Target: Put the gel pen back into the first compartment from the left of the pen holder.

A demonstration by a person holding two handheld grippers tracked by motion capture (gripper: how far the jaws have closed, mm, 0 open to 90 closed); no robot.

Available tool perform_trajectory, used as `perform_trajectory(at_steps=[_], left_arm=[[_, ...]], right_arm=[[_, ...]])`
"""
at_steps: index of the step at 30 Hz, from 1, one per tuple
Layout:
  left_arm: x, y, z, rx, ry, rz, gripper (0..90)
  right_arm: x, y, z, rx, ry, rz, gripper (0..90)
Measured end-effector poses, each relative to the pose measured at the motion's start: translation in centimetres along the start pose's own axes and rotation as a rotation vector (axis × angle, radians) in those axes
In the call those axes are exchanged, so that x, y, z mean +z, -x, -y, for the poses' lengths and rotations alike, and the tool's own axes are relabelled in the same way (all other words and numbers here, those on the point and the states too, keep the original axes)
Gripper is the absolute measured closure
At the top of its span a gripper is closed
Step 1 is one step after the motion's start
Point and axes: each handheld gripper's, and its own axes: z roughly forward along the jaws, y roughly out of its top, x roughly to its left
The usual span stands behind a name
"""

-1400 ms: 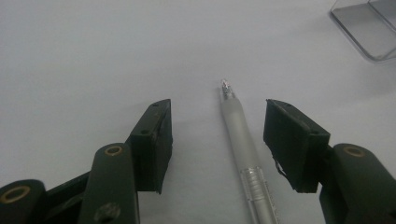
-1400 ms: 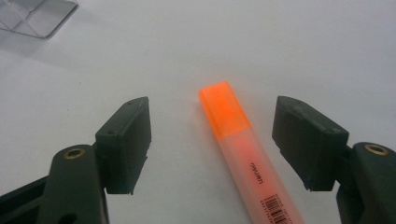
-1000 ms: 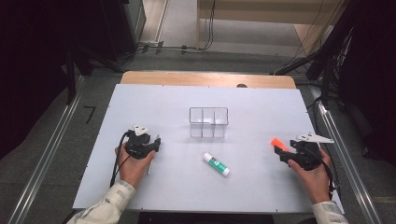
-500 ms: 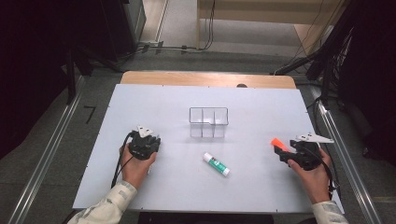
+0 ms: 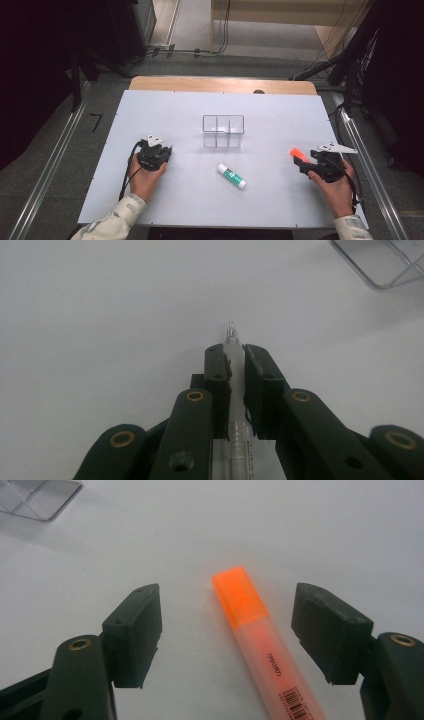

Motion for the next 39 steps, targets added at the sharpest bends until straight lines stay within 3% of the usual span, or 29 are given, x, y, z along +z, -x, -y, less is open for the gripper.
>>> perform_trajectory(at_steps=[5, 12, 15, 29, 39], left_arm=[[-0.3, 0.0, -0.2, -0.018, 0.006, 0.04, 81.5], [-1.6, 0.3, -1.0, -0.027, 0.061, 0.085, 81.5], [-1.7, 0.5, -1.3, -0.027, 0.056, 0.109, 81.4], [-2.6, 1.2, -2.7, -0.04, 0.116, 0.151, 81.4], [-2.8, 2.1, -4.6, -0.039, 0.151, 0.185, 81.4]], right_arm=[[0.0, 0.0, 0.0, 0.003, 0.0, 0.0, 27.1], [0.0, 0.0, 0.0, 0.003, -0.001, 0.001, 27.1], [0.0, 0.0, 0.0, 0.002, -0.001, 0.001, 27.1], [0.0, 0.1, 0.0, 0.008, 0.0, 0.002, 27.1], [-0.1, 0.1, 0.0, 0.007, 0.002, 0.0, 27.1]])
